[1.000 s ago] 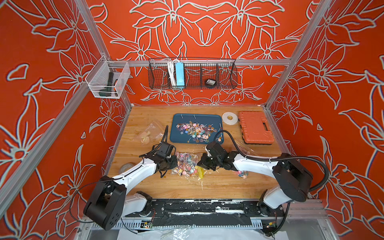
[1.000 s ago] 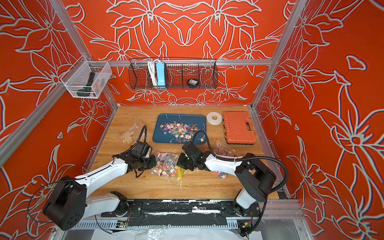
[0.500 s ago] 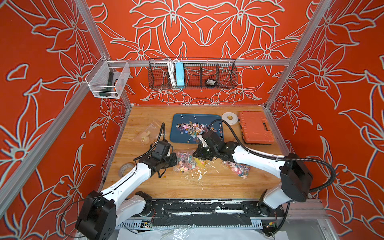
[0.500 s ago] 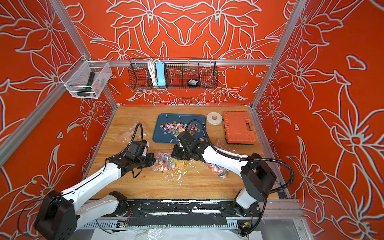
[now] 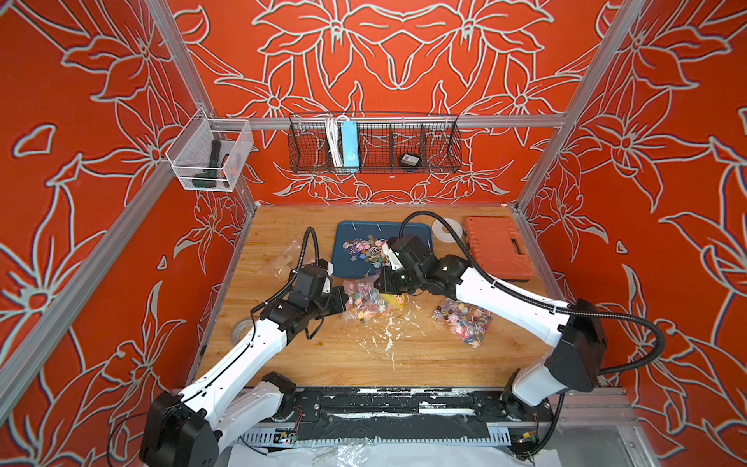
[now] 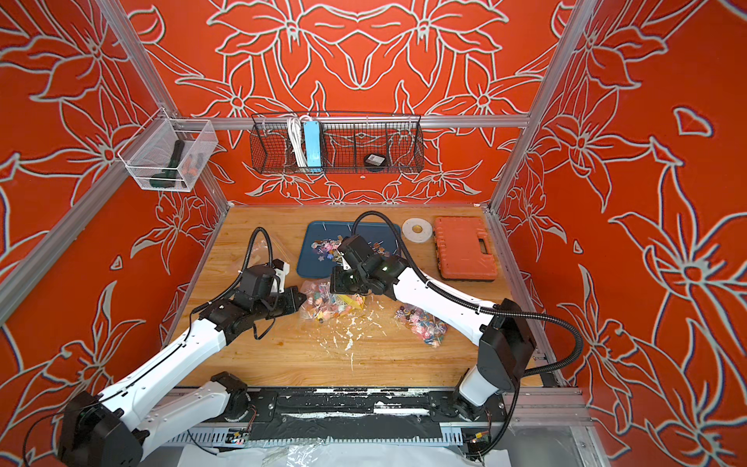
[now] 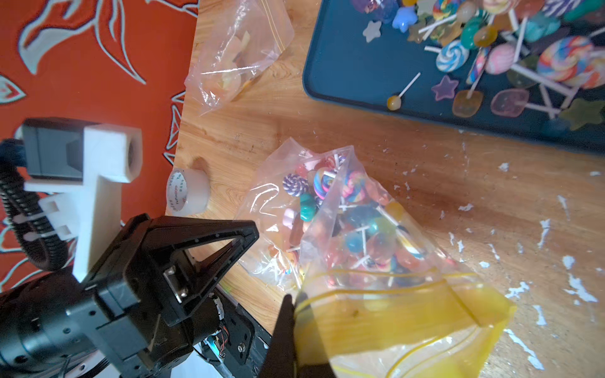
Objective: Pour candies out of the ziploc bag
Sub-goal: 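Pick up the ziploc bag from the center of the board, then pour the candies out of the ziploc bag onto the tray.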
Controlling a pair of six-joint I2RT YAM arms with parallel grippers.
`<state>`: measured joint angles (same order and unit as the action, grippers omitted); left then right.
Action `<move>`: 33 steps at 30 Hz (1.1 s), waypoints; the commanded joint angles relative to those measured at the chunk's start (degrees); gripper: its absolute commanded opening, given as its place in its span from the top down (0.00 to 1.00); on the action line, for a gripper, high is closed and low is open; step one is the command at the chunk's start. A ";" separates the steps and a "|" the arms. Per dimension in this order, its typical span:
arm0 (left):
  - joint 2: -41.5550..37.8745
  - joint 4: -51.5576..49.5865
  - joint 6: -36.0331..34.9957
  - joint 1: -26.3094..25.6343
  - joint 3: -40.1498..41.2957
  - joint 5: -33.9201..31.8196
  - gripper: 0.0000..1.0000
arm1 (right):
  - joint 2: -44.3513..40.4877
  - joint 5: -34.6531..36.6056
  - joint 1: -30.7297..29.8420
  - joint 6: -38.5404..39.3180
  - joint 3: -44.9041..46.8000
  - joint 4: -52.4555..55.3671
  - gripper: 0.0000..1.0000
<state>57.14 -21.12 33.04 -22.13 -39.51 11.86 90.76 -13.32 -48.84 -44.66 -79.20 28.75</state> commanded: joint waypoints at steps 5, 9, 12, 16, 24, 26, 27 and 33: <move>5.41 4.37 -0.36 -0.20 -5.79 -0.96 1.00 | 2.42 2.43 2.55 6.18 -10.12 5.65 1.00; 8.67 5.75 -0.22 -0.19 -9.83 -4.40 1.00 | 4.36 2.20 5.64 7.89 -14.54 7.61 1.00; 11.72 7.48 0.24 -0.12 -13.01 -6.33 1.00 | 6.35 1.69 8.19 8.88 -17.46 8.49 1.00; 17.65 10.11 0.77 -0.19 -17.02 -7.82 1.00 | 9.29 1.58 11.39 9.92 -20.07 7.88 1.00; 29.58 13.56 -0.07 -0.16 -26.98 -8.79 1.00 | 16.71 4.43 15.79 12.22 -26.82 8.34 1.00; 31.95 13.65 -0.32 -0.28 -29.65 -8.35 1.00 | 18.12 5.01 16.68 12.46 -27.62 8.41 1.00; 33.12 13.80 -0.61 -0.26 -31.05 -7.97 1.00 | 18.64 5.26 16.97 12.44 -27.76 8.35 1.00; 38.34 14.22 -2.50 -0.22 -37.50 -5.40 1.00 | 21.42 7.28 19.69 12.32 -27.44 8.03 1.00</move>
<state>94.65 -10.52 32.47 -22.17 -73.60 4.84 111.35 -8.34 -30.13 -33.34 -104.64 37.43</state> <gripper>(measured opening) 0.047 0.050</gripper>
